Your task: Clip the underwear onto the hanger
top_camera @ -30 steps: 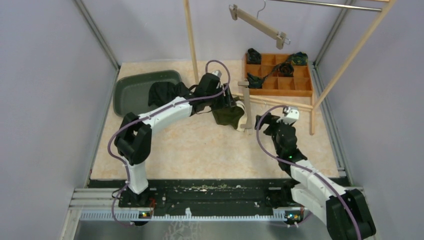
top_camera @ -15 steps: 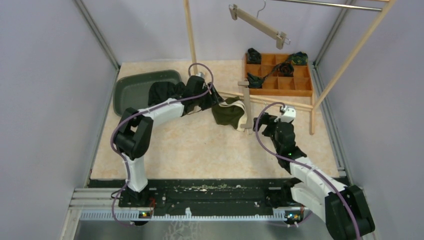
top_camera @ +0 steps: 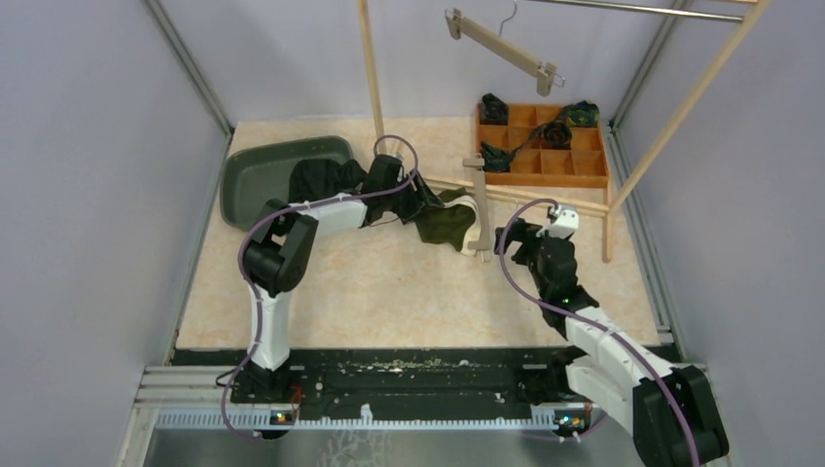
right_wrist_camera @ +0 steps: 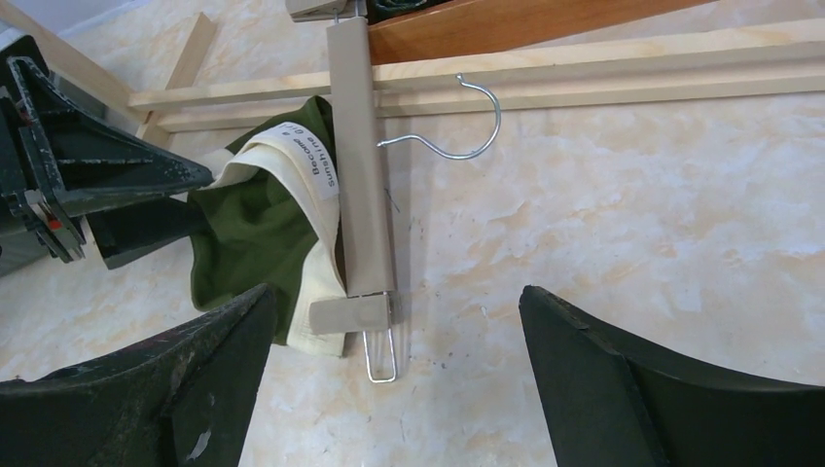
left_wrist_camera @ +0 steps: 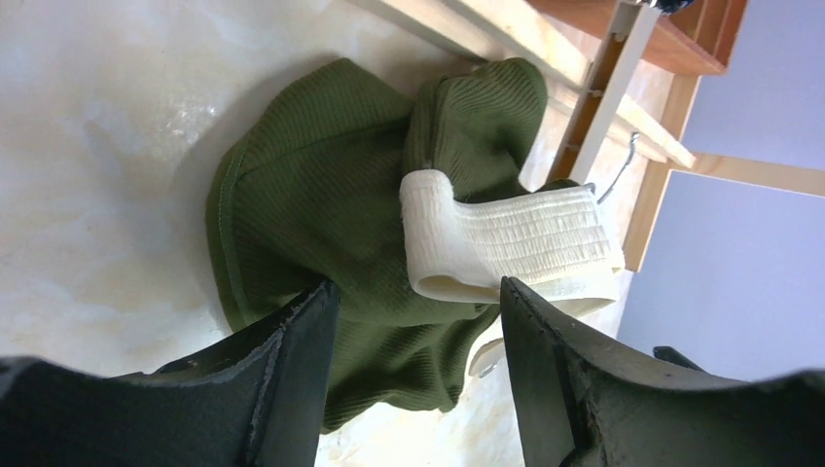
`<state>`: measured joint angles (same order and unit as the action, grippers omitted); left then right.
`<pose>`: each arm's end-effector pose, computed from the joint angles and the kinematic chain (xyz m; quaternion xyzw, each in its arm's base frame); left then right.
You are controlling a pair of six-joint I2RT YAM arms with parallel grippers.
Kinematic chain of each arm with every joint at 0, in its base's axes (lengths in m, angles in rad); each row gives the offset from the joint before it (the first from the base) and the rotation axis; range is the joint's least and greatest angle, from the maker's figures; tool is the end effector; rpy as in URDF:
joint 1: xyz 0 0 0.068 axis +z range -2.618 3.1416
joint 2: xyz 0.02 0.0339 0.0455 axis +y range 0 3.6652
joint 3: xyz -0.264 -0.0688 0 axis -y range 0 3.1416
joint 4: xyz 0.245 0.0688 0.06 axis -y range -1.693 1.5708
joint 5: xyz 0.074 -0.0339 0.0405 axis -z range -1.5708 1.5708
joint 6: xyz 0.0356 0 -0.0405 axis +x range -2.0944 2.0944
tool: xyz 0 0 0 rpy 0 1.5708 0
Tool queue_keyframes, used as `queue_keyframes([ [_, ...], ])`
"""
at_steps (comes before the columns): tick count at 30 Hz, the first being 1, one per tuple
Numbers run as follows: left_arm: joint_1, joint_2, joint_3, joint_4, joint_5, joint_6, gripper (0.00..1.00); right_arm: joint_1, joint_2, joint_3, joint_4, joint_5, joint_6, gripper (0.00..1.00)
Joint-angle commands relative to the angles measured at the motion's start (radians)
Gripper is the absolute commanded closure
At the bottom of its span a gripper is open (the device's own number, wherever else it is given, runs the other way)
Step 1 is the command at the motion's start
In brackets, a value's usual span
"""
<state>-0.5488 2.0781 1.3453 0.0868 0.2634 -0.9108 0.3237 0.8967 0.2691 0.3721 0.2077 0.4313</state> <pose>0.3851 -0.2463 0.1597 -0.1021 0.8833 -0.3824 0.2512 0.1863 0.0548 0.1970 0.1056 0.7826 0.1478 0.5954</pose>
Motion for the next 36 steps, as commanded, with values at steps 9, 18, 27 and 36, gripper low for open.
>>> queue_keyframes([
  [9,0.021,0.016,0.017,0.12,0.037,-0.077,0.33,-0.008,-0.021,0.039,0.027,-0.013,0.007,0.06],
  [18,0.043,-0.009,-0.028,0.136,0.057,-0.083,0.34,-0.012,-0.013,0.034,0.037,-0.017,0.007,0.06],
  [27,0.071,-0.068,-0.092,0.154,0.094,-0.085,0.34,-0.011,0.003,0.035,0.051,-0.026,0.012,0.06],
  [36,0.075,-0.075,-0.088,0.167,0.117,-0.101,0.34,-0.011,0.008,0.047,0.051,-0.038,0.007,0.06],
])
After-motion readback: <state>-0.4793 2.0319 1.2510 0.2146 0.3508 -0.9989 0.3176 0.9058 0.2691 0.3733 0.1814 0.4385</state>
